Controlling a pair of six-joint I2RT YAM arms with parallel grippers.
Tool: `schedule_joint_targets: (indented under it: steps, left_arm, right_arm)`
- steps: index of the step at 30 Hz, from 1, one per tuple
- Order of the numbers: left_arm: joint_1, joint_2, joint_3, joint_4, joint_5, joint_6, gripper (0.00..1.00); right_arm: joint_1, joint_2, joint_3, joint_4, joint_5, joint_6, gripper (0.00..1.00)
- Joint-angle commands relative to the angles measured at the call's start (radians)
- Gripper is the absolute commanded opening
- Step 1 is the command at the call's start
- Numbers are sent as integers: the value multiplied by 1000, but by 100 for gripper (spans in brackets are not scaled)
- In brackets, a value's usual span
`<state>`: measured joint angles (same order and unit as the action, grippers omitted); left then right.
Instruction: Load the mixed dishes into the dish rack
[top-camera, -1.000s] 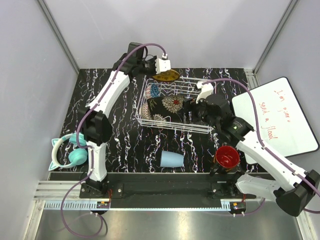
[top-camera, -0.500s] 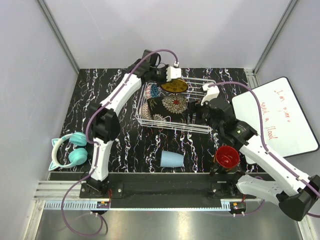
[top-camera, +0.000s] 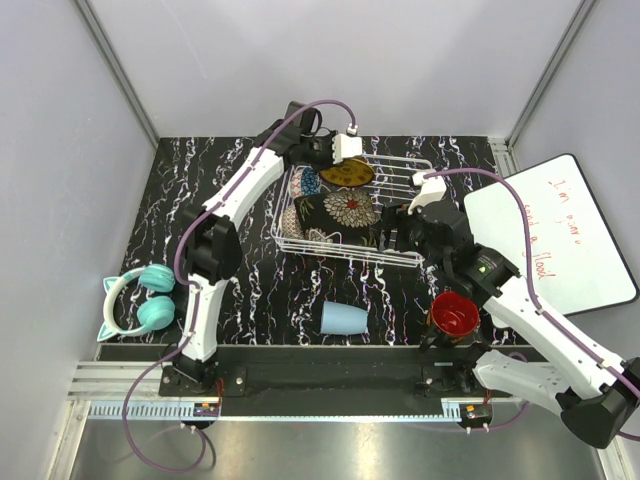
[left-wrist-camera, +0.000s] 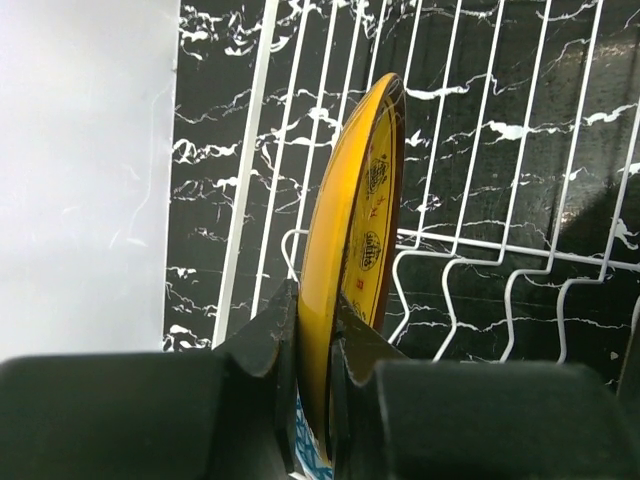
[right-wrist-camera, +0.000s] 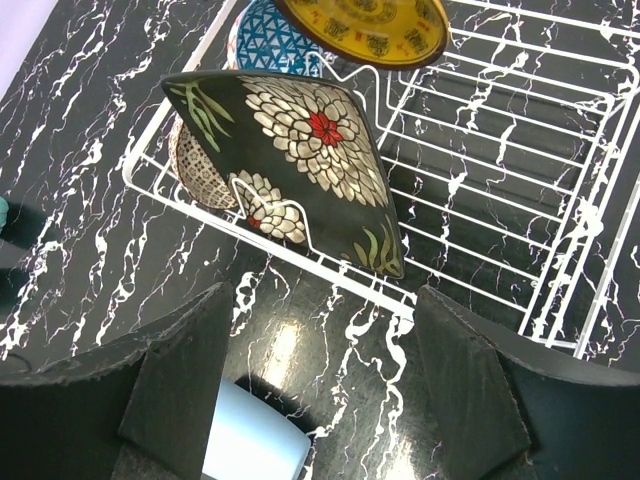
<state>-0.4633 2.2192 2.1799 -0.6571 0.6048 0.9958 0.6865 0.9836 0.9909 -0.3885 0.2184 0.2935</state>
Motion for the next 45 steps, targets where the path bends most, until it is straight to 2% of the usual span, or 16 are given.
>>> schedule_joint_targets:
  steps: [1,14,29,31,34,35,37,41,43,45]
  left_arm:
    - [2,5,-15,16,-8,3,0]
    - [6,-4,-78,7,-16,0,0]
    - [5,36,-71,-10,-56,12,1]
    - [3,46,-63,-10,-82,14,5]
    - [2,63,-49,-12,-109,4,17]
    - [0,65,-46,-13,-112,3,28]
    - [-1,68,-46,-12,-125,3,39]
    - [-5,73,-49,-12,-142,3,43]
    - [-6,73,-48,-12,-148,0,49]
    - [-6,68,-48,-12,-145,-6,50]
  right_arm:
    - [-4,-23,2,19,32,12,81]
    - [-13,4,25,13,7,25,81]
    - [-15,20,25,11,-5,52,81]
    - [-13,20,23,11,-8,53,81]
    - [-15,23,23,11,-10,61,81]
    - [-15,24,23,11,-10,64,81]
    - [-15,24,25,13,-11,64,81]
    - [-15,23,25,13,-8,65,81]
    - [-15,17,20,13,-10,67,81]
    - [-15,15,15,13,-10,67,81]
